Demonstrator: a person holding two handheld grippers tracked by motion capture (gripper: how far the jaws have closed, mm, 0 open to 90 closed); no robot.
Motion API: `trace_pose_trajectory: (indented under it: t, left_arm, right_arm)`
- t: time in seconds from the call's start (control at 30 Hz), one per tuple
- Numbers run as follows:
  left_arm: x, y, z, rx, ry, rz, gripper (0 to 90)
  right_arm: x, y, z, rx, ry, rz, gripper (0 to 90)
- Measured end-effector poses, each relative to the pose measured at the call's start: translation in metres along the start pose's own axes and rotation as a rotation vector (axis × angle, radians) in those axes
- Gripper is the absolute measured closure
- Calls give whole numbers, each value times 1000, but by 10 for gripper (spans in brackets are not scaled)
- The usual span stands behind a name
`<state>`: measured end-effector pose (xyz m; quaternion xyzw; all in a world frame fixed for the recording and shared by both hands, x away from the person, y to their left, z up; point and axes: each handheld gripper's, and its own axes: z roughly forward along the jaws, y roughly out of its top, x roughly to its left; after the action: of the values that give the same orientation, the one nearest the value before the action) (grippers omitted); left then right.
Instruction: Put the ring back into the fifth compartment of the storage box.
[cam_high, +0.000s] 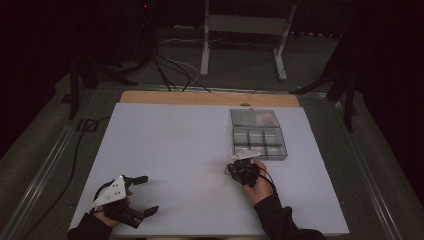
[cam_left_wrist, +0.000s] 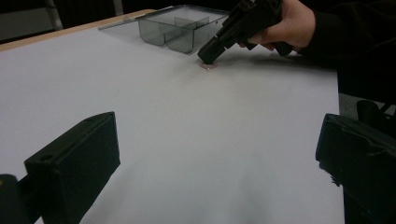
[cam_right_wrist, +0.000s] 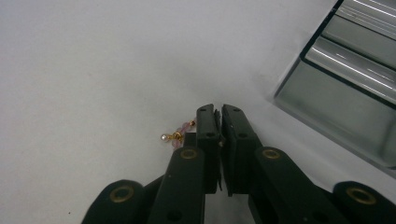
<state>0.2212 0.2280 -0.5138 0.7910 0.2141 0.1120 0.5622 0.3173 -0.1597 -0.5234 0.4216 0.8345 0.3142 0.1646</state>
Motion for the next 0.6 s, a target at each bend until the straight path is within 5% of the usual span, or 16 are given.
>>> trace_pose_trajectory:
  t: [0.6]
  left_arm:
    - [1,0,-1,-5,1,-1,10]
  right_arm:
    - [1,5,-11,-31,21,30,870]
